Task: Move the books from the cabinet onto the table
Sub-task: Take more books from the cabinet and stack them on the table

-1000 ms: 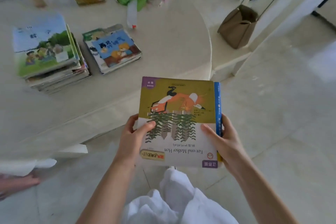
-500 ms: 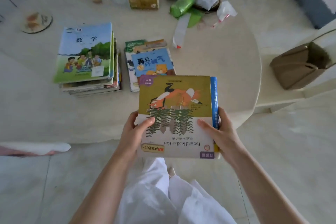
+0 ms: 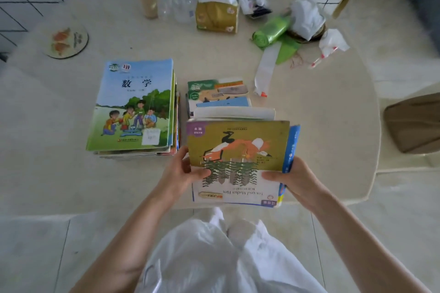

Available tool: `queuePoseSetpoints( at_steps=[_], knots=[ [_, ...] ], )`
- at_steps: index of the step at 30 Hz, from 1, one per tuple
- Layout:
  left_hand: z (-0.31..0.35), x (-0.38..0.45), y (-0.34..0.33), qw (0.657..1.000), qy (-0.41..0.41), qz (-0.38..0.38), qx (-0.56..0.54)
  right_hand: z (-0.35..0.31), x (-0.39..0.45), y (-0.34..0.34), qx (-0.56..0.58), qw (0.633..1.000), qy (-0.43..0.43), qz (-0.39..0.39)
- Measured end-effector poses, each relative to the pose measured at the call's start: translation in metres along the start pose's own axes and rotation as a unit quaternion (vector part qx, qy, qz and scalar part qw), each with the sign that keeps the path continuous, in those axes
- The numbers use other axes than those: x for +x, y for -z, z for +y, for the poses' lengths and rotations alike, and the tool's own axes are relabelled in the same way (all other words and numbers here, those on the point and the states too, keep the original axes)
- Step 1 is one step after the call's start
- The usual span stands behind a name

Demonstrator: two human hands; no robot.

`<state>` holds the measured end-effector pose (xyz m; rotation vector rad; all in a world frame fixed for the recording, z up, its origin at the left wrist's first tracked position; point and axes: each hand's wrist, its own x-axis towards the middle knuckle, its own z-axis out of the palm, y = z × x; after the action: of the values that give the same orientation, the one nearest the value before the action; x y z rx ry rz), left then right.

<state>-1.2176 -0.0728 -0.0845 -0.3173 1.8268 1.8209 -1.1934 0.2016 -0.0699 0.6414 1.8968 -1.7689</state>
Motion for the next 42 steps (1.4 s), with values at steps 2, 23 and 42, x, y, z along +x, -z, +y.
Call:
queuePoseSetpoints(
  at_steps=[2, 23, 42],
  knots=[
    [-0.003, 0.013, 0.006, 0.999, -0.014, 0.009, 0.044, -0.001, 0.015, -0.001, -0.011, 1.0, 0.008, 0.005],
    [-0.061, 0.016, 0.007, 0.964, -0.123, 0.173, 0.16, 0.026, 0.048, 0.0, -0.129, 0.972, 0.194, -0.038],
    [-0.076, 0.013, 0.004, 0.972, -0.104, 0.16, 0.136, 0.041, 0.05, 0.012, -0.173, 0.96, 0.193, -0.109]
  ],
)
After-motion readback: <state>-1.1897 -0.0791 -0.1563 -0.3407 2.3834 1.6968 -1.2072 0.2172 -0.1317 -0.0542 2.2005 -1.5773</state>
